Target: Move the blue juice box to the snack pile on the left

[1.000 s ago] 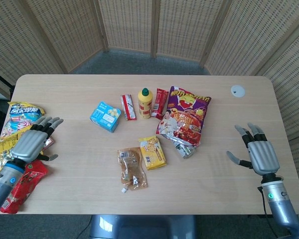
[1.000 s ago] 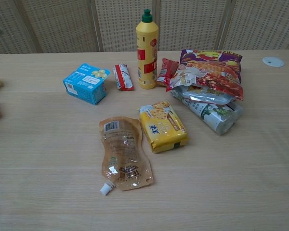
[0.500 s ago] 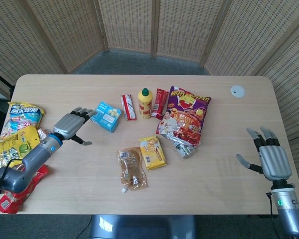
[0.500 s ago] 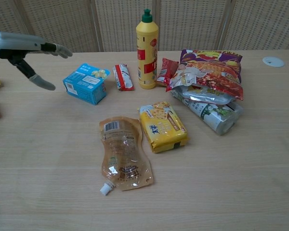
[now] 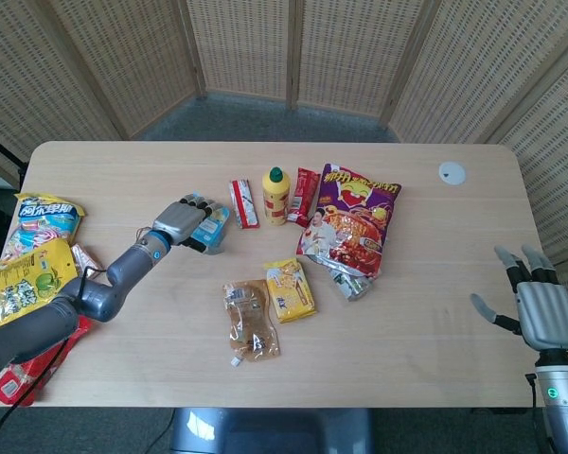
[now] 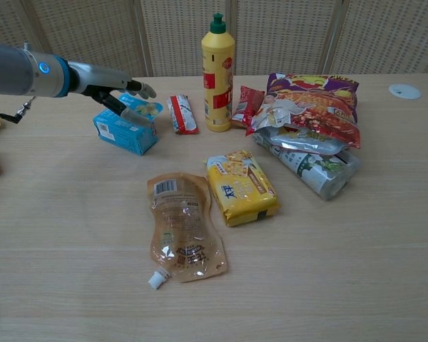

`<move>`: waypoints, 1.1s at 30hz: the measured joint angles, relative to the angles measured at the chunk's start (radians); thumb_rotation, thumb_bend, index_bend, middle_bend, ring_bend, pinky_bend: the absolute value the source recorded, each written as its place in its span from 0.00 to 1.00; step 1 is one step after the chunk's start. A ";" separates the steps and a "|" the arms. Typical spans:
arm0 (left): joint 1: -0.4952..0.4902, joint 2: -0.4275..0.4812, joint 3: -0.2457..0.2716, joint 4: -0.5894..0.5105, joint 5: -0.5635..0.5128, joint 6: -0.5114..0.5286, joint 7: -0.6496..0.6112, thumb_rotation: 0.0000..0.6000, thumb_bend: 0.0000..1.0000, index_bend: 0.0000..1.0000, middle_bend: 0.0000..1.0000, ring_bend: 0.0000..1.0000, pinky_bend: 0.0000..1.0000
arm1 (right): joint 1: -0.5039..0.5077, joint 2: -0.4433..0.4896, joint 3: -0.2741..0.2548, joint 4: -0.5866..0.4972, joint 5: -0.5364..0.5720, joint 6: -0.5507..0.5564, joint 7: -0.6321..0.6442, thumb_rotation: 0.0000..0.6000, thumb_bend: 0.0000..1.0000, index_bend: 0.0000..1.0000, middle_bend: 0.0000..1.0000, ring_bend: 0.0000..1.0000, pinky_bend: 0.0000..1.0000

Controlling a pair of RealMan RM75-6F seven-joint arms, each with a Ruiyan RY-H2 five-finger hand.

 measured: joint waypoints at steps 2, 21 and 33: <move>-0.013 -0.030 0.012 0.039 0.000 -0.012 0.006 0.48 0.18 0.00 0.00 0.00 0.00 | -0.002 0.004 0.001 -0.001 0.001 0.000 0.001 0.08 0.27 0.10 0.23 0.00 0.00; 0.019 0.052 0.116 -0.089 0.014 0.007 0.041 0.65 0.18 0.00 0.00 0.00 0.00 | 0.000 -0.015 0.008 0.014 -0.019 0.001 0.023 0.06 0.27 0.10 0.23 0.00 0.00; 0.035 0.045 0.173 -0.095 -0.032 0.085 0.175 1.00 0.34 0.00 0.00 0.00 0.00 | -0.025 0.007 0.008 0.000 -0.025 0.033 0.043 0.07 0.27 0.10 0.23 0.00 0.00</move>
